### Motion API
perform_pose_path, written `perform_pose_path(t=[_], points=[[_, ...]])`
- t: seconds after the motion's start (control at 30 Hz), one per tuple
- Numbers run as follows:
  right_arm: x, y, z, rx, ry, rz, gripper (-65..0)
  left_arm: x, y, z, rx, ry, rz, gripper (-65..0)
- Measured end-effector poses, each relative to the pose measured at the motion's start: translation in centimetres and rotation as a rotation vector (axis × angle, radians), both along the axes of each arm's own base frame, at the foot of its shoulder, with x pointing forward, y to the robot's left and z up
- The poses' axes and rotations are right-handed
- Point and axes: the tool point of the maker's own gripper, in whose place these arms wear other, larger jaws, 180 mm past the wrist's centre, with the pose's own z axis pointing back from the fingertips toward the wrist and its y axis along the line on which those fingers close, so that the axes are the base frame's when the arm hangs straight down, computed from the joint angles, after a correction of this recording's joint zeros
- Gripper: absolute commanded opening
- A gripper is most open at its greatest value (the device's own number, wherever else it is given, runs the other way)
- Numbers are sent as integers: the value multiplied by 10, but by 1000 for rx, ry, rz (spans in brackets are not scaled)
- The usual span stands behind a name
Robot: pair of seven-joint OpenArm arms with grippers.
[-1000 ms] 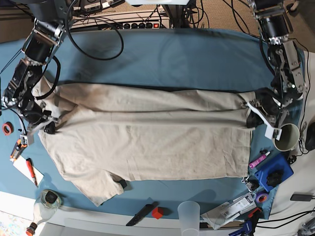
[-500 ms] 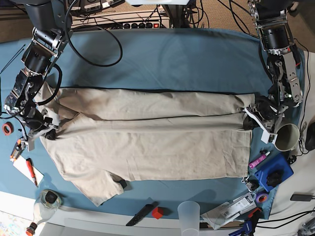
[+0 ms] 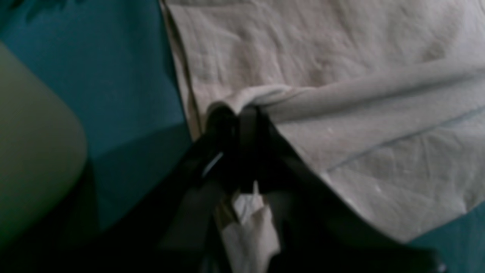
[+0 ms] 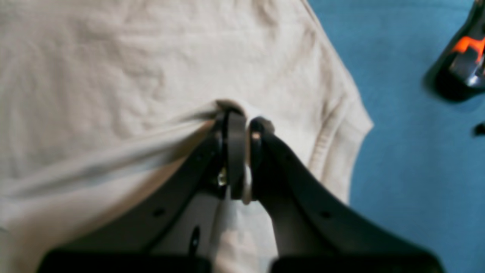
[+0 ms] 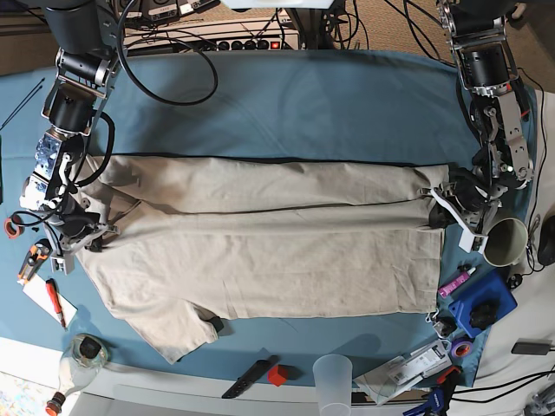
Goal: Fold the T-shirt properly
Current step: 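Lower the folded edge onto the shirt and open both grippers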
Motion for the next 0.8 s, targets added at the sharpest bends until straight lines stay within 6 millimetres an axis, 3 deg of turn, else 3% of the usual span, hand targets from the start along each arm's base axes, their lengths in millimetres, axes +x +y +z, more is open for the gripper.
perform_pose_path(t=[0.3,0.4,0.63,0.8], points=[[1,-2,2,-11,-11,-7,-650,1,0,1,-1,-5,1,-650],[3,-3,4,-13,-26,-7,-650,5,0,6,-8,-40,10,-599],[5,-3,7,-15,-48,-11,-650,23,3,24,-5,-85,17,-593],[6,-3,8,-16,-52,-7,-650,22,0,23,6,-71,-14,-473]])
